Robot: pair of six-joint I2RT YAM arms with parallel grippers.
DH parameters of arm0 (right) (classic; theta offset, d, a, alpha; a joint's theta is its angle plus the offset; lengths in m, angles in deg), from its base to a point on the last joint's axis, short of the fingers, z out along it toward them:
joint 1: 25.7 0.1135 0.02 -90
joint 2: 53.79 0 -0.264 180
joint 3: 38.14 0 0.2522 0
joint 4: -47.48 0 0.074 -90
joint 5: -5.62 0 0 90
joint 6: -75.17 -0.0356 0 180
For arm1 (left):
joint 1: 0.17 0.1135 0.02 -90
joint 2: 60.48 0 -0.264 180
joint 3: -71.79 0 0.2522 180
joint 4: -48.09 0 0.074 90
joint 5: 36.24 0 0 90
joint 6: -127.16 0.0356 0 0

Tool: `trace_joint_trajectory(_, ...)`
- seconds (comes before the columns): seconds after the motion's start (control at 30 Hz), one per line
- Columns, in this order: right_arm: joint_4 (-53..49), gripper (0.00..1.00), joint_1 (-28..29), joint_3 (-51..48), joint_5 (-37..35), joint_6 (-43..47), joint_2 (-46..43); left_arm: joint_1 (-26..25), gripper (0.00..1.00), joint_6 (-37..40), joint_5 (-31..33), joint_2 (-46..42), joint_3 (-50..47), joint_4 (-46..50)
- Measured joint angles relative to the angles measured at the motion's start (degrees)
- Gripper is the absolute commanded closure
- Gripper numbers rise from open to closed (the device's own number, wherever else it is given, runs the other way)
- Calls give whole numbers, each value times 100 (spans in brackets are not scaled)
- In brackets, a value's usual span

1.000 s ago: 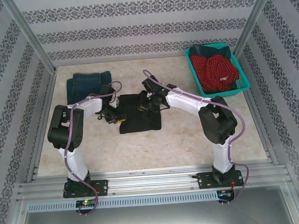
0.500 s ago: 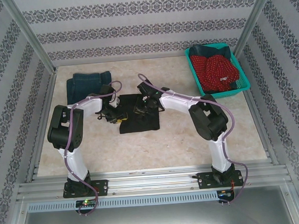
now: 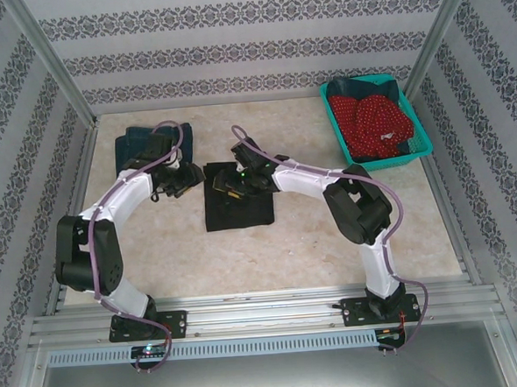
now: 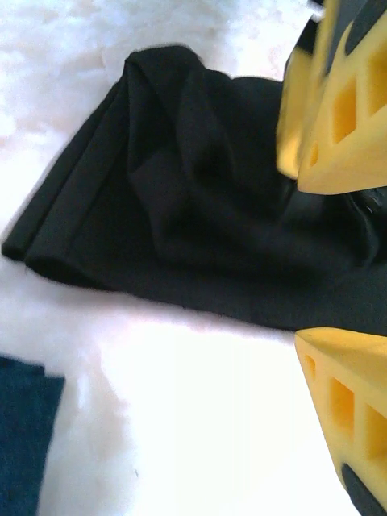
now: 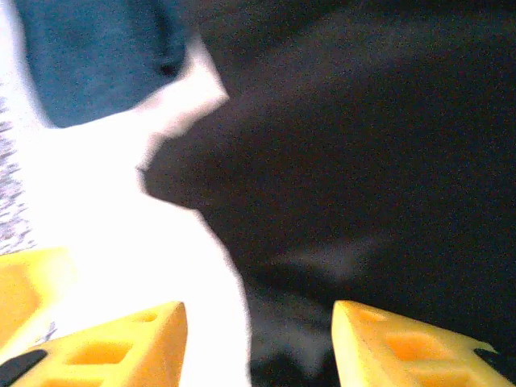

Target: Fold and stack the skirts

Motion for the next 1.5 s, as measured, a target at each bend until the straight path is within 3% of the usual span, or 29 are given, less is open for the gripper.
trace_joint_trajectory(0.13,264,36,9,-136,289,393,-422,238,51,-131,245,-205,-302,48)
trace_joint_trajectory(0.2,129,36,-66,-136,199,798,-723,293,54,-131,284,-243,-293,48)
trace_joint_trajectory(0.33,-131,57,-505,-98,-57,1521,-1121,140,59,-157,118,-234,-286,33)
trace_joint_trajectory(0.43,-404,72,-922,164,-90,1989,-896,-203,60,-238,-98,-122,-177,-24)
trace_joint_trajectory(0.67,-1261,90,-1123,1023,289,3202,280,-1209,62,-579,-555,297,350,-466)
trace_joint_trajectory(0.87,-1626,100,-1027,1163,501,3530,588,-1394,63,-883,-688,763,446,-817)
trace_joint_trajectory(1.23,-1652,100,-1172,979,-136,2920,903,-1360,59,-1003,-321,1447,-96,-955)
trace_joint_trajectory(1.4,-682,100,-1174,-699,-136,1729,55,-1237,55,-774,-175,1478,-17,-929)
trace_joint_trajectory(1.5,238,99,-927,-2162,-243,527,-835,-1222,53,-511,-94,2041,841,-540)
